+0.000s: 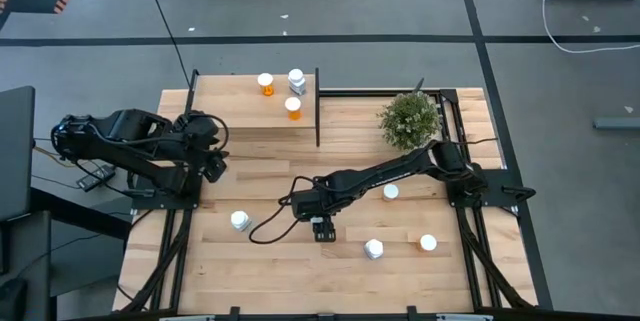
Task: Pick and place medicine bottles onto shelf by color
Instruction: Put the supplement bottle on the shelf
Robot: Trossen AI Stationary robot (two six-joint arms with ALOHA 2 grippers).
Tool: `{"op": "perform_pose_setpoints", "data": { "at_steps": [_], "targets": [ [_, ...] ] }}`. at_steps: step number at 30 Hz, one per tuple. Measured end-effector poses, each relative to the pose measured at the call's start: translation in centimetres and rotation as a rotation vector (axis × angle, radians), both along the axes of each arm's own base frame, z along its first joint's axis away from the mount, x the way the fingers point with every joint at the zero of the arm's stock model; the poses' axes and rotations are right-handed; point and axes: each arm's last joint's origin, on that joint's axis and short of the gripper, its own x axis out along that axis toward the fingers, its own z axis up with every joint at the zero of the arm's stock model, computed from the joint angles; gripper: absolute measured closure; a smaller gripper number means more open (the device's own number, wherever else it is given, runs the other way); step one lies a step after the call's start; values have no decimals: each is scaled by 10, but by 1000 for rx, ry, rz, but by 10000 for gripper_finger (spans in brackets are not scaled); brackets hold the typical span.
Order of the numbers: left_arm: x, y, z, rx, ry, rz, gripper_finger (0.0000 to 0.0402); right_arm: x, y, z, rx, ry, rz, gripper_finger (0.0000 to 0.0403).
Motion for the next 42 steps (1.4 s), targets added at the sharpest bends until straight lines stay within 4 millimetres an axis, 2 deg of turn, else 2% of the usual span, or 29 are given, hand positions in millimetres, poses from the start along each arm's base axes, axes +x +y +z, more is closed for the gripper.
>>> {"op": "perform_pose_setpoints", "data": {
  "at_steps": [25,29,35,42],
  "targets": [
    [1,0,0,2,-4,-6,198,-1,-1,3,3,-7,1,218],
    [1,0,0,1,-4,-4,198,0,-2,15,13,-34,-17,208],
    [1,0,0,-2,-12,0,200,8,-13,51,39,-123,-65,208],
    [1,0,1,-3,-14,-1,202,17,-42,83,46,-221,-129,208]
  ]
}}
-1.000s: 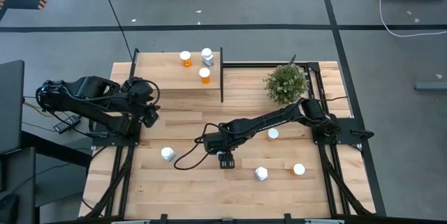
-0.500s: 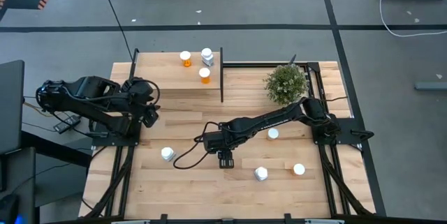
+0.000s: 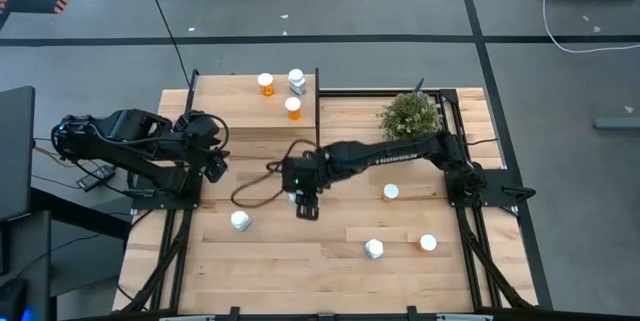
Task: Pick and place medicine bottles onto shelf by color
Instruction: Put the supplement bottle on the shelf
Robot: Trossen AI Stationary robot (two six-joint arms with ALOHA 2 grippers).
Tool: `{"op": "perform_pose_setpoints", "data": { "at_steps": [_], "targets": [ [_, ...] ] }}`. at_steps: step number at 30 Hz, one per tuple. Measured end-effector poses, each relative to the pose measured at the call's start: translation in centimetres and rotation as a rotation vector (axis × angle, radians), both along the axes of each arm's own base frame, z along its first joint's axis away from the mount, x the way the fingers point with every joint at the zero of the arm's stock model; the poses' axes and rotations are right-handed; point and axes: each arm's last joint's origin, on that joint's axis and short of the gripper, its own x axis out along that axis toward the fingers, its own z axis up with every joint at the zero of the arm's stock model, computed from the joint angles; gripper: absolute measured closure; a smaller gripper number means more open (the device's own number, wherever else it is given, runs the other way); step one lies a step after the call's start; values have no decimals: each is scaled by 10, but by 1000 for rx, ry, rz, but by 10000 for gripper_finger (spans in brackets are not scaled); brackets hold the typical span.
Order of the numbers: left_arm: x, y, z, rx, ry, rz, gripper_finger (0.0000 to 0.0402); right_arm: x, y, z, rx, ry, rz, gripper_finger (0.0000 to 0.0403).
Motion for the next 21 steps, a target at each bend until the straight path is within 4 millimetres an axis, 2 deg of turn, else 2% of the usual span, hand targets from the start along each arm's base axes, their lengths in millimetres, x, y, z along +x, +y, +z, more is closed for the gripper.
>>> {"op": "perform_pose_setpoints", "data": {
  "at_steps": [11,21],
  "targets": [
    [0,0,0,-1,6,-3,208,4,-56,57,0,-186,-87,208],
    [0,0,0,-1,6,-3,214,11,-105,84,-34,-401,-194,208]
  ]
}}
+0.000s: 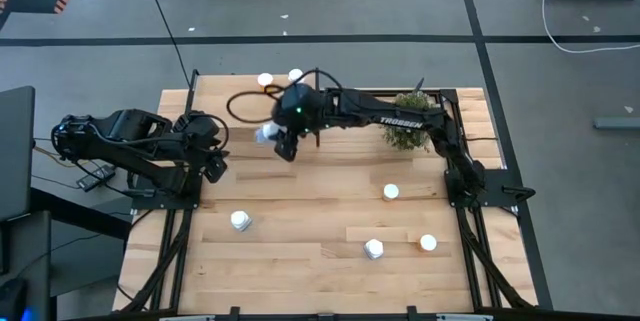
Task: Pick and place medicine bottles onto shelf by color
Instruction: Put the supplement bottle on the shelf
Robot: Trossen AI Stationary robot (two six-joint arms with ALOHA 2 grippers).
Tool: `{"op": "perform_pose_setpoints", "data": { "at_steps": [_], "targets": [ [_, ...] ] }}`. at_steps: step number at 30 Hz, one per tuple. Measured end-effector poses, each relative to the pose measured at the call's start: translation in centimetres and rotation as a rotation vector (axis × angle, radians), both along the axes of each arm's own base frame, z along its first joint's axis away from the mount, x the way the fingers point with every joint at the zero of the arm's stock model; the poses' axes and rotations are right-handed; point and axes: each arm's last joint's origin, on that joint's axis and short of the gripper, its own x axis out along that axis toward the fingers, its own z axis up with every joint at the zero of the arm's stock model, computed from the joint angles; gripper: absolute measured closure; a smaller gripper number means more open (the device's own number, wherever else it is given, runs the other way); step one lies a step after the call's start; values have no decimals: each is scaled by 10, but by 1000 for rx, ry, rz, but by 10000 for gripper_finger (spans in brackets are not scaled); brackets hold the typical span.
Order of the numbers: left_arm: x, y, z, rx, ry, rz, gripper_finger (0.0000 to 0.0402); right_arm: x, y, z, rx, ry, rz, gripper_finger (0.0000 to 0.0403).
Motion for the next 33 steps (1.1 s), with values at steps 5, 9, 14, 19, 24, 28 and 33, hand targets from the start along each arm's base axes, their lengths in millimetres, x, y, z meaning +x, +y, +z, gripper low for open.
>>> {"op": "perform_pose_setpoints", "data": {
  "at_steps": [5,9,14,19,24,28,33],
  "targets": [
    [0,0,0,4,2,-4,215,3,-20,4,-27,-86,-34,207],
    [0,1,0,23,2,3,215,1,-36,1,-42,-77,-57,207],
    [0,1,0,23,-3,15,209,3,-53,-10,-61,-74,-66,207],
    [0,1,0,10,-12,34,209,9,-60,-24,-56,-110,-41,207],
    [0,1,0,-6,-23,57,210,14,-60,-38,-61,-141,-34,207],
    [0,1,0,-14,-30,70,205,17,-61,-44,-82,-173,-26,207],
    [0,1,0,-20,-34,78,208,18,-64,-47,-99,-185,-23,207]
  ]
}}
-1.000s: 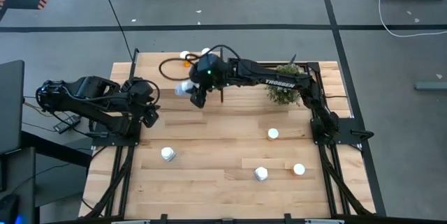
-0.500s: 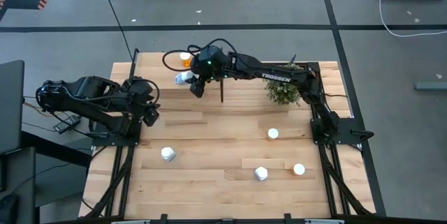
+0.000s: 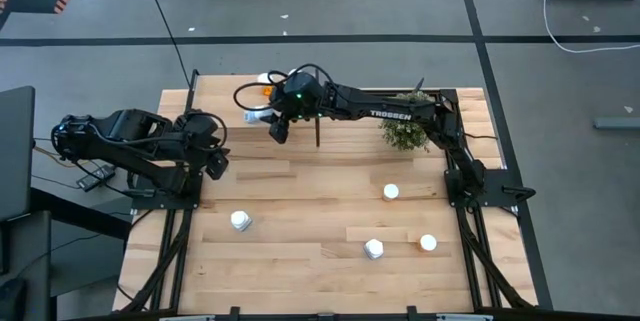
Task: Pick and place medicine bottles onto shelf by color
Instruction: Put the supplement bottle on the shelf
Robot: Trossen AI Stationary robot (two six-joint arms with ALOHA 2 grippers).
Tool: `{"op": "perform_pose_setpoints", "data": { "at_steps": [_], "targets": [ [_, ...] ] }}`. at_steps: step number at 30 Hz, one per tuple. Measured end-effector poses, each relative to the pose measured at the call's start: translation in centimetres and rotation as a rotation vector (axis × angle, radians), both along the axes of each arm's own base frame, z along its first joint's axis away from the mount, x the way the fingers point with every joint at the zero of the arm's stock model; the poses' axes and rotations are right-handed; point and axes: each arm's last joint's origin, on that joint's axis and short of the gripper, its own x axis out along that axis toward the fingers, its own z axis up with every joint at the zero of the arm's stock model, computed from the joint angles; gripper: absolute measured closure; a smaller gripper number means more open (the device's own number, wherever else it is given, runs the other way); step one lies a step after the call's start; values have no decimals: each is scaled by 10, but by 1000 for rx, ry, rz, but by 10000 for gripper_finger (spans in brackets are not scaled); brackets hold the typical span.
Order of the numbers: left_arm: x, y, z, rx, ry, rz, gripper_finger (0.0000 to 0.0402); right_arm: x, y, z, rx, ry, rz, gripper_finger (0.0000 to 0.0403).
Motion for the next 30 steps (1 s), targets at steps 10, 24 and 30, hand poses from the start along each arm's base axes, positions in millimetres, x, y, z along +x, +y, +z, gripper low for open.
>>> {"op": "perform_pose_setpoints", "data": {
  "at_steps": [10,24,30],
  "targets": [
    [4,-1,2,-14,-48,5,205,1,-4,1,-61,-32,-11,196],
    [4,-1,2,-26,-61,21,210,1,-6,1,-78,-24,-62,158],
    [4,-1,2,-26,-61,20,208,1,-6,1,-75,-24,-77,159]
  ]
}}
